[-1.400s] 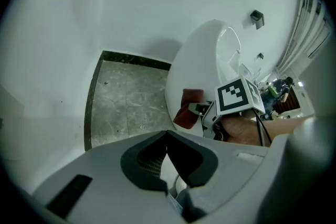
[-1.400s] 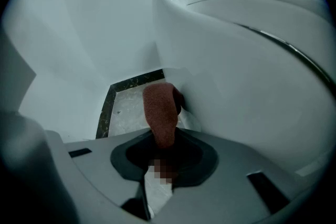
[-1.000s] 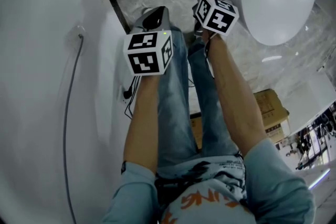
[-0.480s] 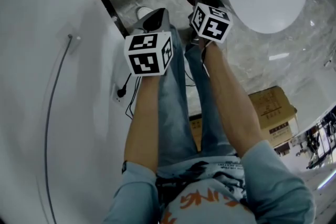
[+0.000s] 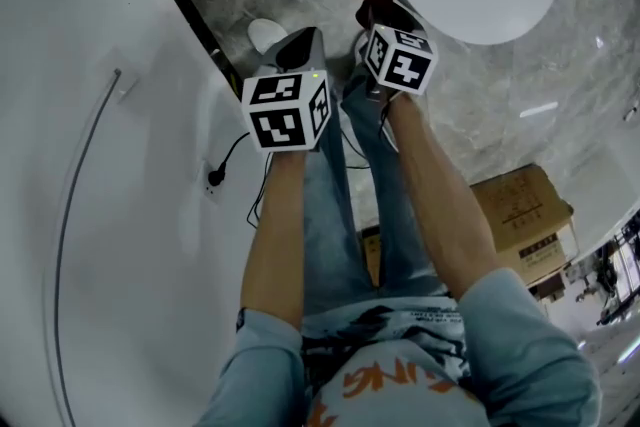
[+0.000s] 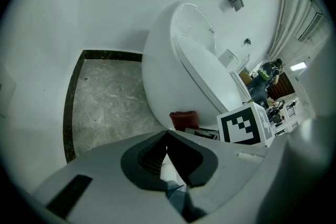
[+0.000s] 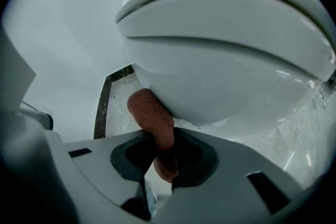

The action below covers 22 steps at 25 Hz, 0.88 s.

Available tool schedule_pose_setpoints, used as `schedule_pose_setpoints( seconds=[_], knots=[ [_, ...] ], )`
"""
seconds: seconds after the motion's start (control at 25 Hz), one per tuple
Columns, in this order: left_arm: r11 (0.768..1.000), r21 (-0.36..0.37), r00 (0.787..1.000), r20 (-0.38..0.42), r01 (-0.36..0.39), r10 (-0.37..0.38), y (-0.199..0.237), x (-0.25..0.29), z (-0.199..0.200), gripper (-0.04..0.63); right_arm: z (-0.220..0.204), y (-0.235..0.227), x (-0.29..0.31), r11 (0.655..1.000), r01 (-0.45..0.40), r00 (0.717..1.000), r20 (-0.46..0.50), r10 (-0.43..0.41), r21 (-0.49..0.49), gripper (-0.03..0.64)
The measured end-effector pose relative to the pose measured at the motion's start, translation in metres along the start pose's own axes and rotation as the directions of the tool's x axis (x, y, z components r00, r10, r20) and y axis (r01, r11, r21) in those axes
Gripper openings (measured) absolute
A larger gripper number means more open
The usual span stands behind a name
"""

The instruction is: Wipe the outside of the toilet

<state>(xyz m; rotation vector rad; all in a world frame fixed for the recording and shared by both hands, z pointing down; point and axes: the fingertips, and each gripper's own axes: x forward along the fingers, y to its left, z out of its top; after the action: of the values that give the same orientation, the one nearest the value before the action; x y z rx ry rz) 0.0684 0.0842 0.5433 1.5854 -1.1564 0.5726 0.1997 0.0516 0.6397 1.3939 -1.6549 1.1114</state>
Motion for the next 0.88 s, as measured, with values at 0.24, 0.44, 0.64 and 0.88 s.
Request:
schedule_pose_setpoints(
  seconds=[0.24,0.44,0.64,0.88],
  knots=[
    [1.0,-0.011,1.0,0.004,0.0,0.0,-0.008,0.0,-0.003,-0.005,-0.011,-0.003,-0.012,1.0,-0.017,1.0,-0.021,0.016,-0.02,0.075],
    [1.0,-0.024,1.0,0.009,-0.003,0.004,0.004,-0.005,0.004,-0.006,-0.026,0.027,-0.017,0.993,-0.087,0.995,-0.062,0.082,-0.076,0.075],
    [0.999,-0.04,1.0,0.011,-0.017,0.017,0.038,-0.011,0.016,-0.006,-0.016,0.069,-0.001,0.99,-0.124,0.991,-0.058,0.121,-0.063,0.075],
    [0.998,-0.057,1.0,-0.012,-0.026,0.026,0.083,-0.014,0.026,-0.006,0.021,0.12,0.039,0.986,-0.154,0.988,-0.011,0.155,0.063,0.075]
  ],
)
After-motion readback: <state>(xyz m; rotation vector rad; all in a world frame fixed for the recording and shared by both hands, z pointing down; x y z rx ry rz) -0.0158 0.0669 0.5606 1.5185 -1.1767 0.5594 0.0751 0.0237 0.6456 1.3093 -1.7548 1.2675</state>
